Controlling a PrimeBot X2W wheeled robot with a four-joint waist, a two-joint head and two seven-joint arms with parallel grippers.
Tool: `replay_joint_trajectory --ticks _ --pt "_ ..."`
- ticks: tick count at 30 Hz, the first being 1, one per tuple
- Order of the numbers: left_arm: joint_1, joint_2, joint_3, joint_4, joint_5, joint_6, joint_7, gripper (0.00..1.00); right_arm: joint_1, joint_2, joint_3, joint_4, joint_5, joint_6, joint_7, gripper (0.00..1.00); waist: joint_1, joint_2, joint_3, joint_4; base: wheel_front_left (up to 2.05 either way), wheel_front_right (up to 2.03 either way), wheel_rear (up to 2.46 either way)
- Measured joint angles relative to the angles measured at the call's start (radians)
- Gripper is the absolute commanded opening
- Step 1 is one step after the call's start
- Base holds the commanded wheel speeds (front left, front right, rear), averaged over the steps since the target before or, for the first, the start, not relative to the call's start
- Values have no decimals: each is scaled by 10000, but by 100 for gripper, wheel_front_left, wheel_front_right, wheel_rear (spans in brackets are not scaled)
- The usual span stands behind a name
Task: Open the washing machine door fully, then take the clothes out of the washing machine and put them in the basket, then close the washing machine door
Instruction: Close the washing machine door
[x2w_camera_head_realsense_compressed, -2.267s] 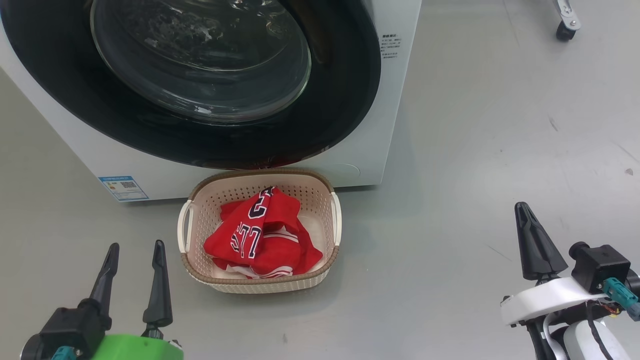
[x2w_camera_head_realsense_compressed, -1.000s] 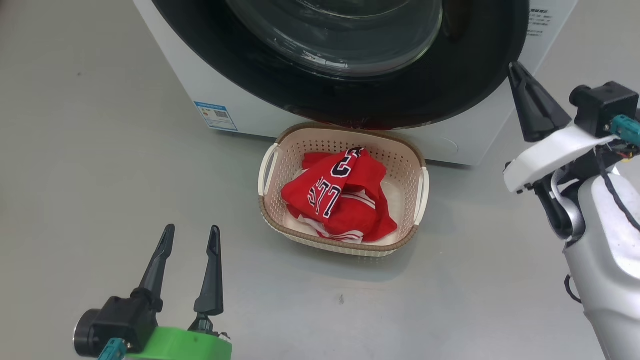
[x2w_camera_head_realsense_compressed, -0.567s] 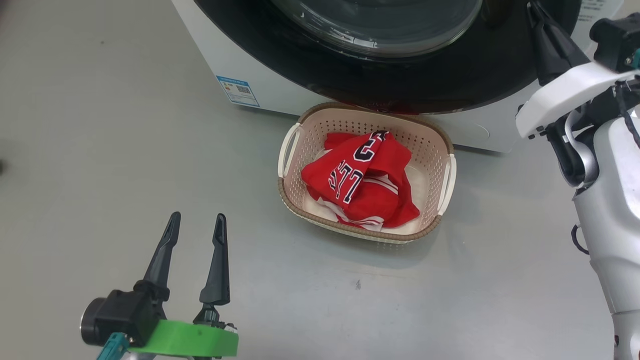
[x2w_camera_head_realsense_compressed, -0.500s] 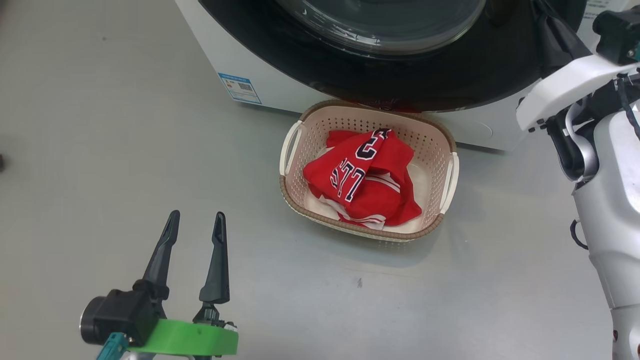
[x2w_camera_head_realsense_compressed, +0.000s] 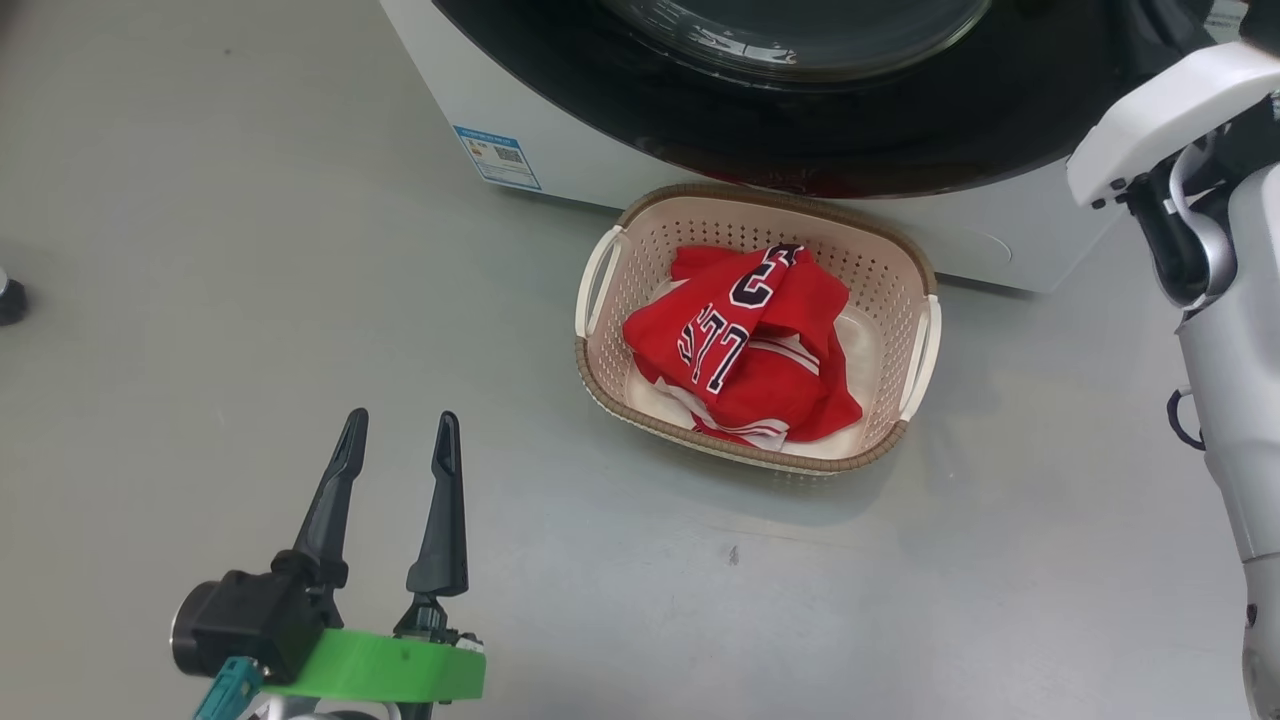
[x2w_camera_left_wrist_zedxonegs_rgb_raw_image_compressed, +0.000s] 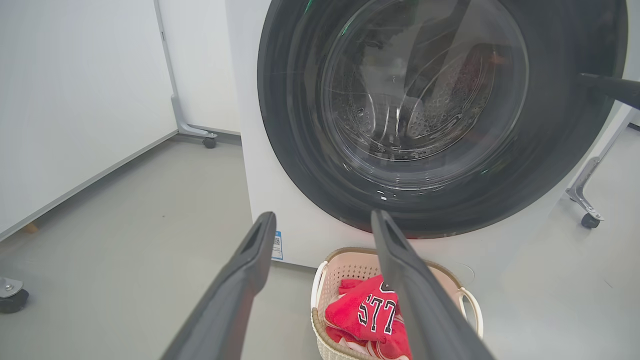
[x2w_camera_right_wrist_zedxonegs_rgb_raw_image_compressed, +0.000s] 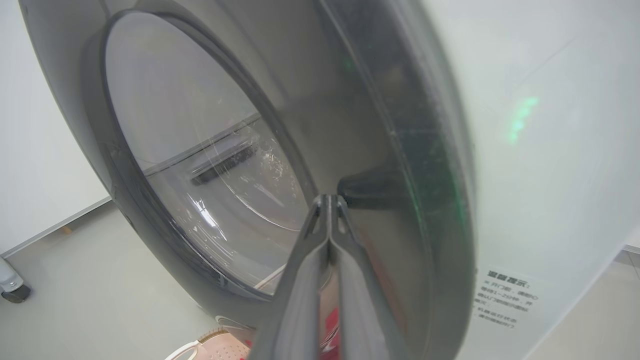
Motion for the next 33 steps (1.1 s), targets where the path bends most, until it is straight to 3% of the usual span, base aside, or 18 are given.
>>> replay_joint_trajectory --ticks 16,33 --pt "-198 -35 -46 201 -12 0 -211 100 -911 -224 -221 1053 27 67 -274 0 0 0 181 237 0 0 0" --pt "-316 -58 -19 600 4 -2 -226 100 -1058 -224 355 1810 -79 140 -945 0 0 0 -62 139 0 0 0"
